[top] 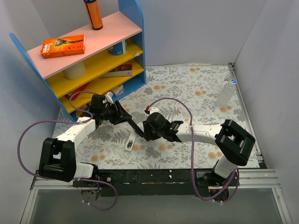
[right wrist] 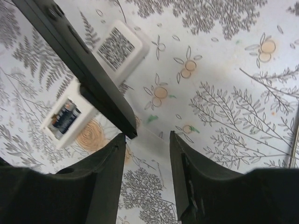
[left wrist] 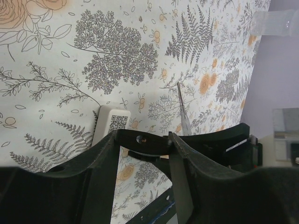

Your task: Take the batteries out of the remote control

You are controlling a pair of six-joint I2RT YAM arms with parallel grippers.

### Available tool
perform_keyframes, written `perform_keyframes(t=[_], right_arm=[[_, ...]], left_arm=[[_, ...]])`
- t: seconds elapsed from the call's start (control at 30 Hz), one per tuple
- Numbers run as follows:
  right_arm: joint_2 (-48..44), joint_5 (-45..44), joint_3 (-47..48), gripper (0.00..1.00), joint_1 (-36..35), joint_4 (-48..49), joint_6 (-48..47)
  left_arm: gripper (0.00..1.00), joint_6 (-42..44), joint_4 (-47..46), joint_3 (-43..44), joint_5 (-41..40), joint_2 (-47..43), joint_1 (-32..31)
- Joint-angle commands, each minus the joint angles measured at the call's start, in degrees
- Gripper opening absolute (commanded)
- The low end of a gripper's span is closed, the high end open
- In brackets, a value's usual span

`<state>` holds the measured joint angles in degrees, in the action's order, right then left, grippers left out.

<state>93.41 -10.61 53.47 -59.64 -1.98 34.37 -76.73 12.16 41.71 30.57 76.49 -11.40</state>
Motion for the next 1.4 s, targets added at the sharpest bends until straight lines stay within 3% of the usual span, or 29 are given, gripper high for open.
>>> perform_keyframes(t=[0.0, 0.27, 0.57, 0.87, 1.3, 1.37], right_arm=[[-2.0, 0.6, -1.7, 0.48, 0.2, -0.7, 0.3], [-2.2, 6.5, -4.1, 0.44, 0.2, 8.0, -2.1], [-5.8, 0.7, -1.1, 0.45, 0.2, -0.5, -2.6], [-18.5, -7.7, -7.8, 0.49, 0.7, -6.4, -3.5], [-32.8, -11.8, -17.1, 0.54, 3.0, -10.2, -4.9], [-33.5, -11.5, -17.3, 0.54, 3.2, -10.6, -4.9]], left_arm=[[0.00, 0.4, -0.8, 0.7, -0.6, -2.7, 0.3], [0.00, 0.1, -1.2, 0.4, -0.3, -2.8, 0.3], [0.00, 1.1, 1.4, 3.4, -4.3, -1.2, 0.0], [0.00, 2.5, 13.5, 19.9, -16.3, 6.6, -8.9], [0.00, -0.3, 18.5, 33.2, -16.6, 25.5, -15.9], [0.07, -0.4, 18.8, 34.7, -17.1, 27.4, -16.5]])
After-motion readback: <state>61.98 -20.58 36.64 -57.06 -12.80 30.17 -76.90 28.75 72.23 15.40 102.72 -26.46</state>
